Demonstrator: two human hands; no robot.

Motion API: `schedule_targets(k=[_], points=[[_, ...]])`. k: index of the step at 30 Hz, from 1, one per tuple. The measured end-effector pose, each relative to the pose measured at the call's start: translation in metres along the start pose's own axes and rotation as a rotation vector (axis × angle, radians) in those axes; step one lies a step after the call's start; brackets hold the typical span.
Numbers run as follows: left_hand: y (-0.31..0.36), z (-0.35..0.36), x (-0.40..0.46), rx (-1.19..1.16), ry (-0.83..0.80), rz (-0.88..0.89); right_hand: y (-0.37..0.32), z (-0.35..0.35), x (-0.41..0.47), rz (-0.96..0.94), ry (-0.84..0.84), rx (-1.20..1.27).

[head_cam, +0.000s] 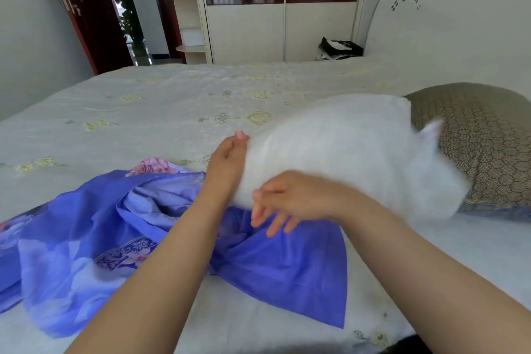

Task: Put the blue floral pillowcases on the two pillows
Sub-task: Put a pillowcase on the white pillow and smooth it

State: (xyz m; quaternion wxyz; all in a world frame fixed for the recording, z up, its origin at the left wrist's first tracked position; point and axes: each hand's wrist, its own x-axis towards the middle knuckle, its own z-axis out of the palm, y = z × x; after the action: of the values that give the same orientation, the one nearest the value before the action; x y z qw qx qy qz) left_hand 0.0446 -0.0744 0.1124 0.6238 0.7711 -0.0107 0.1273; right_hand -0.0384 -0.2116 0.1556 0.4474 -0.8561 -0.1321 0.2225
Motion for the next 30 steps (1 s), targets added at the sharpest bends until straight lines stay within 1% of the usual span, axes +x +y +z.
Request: schedule_targets(k=[1,2,3,4,5,6,7,8,9,10,12,14,16,17,19,22,24,25,26,27,28,30], points=[[-0.006,-0.002,0.004,0.119,-0.055,-0.035,-0.005,0.003,-0.005,-0.066,0.051,-0.101],[-0.015,-0.003,0.007,0.245,-0.128,-0.055,-0.01,0.0,-0.009,-0.132,0.214,-0.184],[-0.025,-0.003,0.008,0.356,-0.196,-0.07,-0.012,-0.011,-0.009,-0.174,0.46,-0.289],[-0.035,-0.001,0.007,0.436,-0.245,-0.081,-0.011,-0.028,-0.005,-0.157,0.723,-0.424],[-0.044,0.002,0.005,0.495,-0.273,-0.089,-0.003,-0.05,0.0,-0.066,0.899,-0.533],[-0.049,0.003,0.004,0.538,-0.278,-0.093,0.014,-0.074,0.007,0.105,0.952,-0.605],[-0.052,0.003,0.003,0.567,-0.272,-0.108,0.035,-0.094,0.013,0.326,0.915,-0.599],[-0.054,0.002,0.003,0.589,-0.264,-0.142,0.06,-0.105,0.018,0.526,0.853,-0.525],[-0.056,0.001,0.003,0.606,-0.263,-0.184,0.085,-0.108,0.022,0.662,0.812,-0.43],[-0.058,0.001,0.004,0.613,-0.28,-0.232,0.11,-0.106,0.025,0.724,0.806,-0.329],[-0.061,0.004,0.004,0.599,-0.368,-0.321,0.149,-0.092,0.028,0.715,0.874,-0.154],[-0.06,0.011,0.001,0.607,-0.464,-0.349,0.167,-0.083,0.026,0.655,0.924,0.033],[-0.058,0.017,-0.001,0.582,-0.479,-0.299,0.166,-0.085,0.022,0.536,0.937,0.221],[-0.056,0.019,-0.003,0.535,-0.464,-0.258,0.16,-0.086,0.021,0.443,0.978,0.266],[-0.049,0.022,-0.01,0.407,-0.396,-0.156,0.138,-0.086,0.022,0.249,1.099,0.209],[-0.037,0.017,-0.015,0.314,-0.157,0.004,0.084,-0.064,0.016,0.028,1.253,0.006],[-0.026,0.004,-0.011,0.336,-0.007,0.117,0.052,-0.04,0.003,-0.112,1.352,-0.012],[-0.019,-0.003,-0.004,0.386,0.031,0.175,0.04,-0.026,-0.006,-0.162,1.38,-0.011],[-0.009,-0.01,0.003,0.462,0.051,0.227,0.029,-0.014,-0.015,-0.171,1.388,-0.042],[0.002,-0.016,0.011,0.547,0.06,0.269,0.019,-0.004,-0.026,-0.129,1.358,-0.117],[0.012,-0.02,0.019,0.624,0.057,0.309,0.014,0.004,-0.035,-0.041,1.289,-0.244],[0.023,-0.022,0.031,0.717,0.004,0.362,0.006,0.012,-0.059,0.164,1.06,-0.58]])
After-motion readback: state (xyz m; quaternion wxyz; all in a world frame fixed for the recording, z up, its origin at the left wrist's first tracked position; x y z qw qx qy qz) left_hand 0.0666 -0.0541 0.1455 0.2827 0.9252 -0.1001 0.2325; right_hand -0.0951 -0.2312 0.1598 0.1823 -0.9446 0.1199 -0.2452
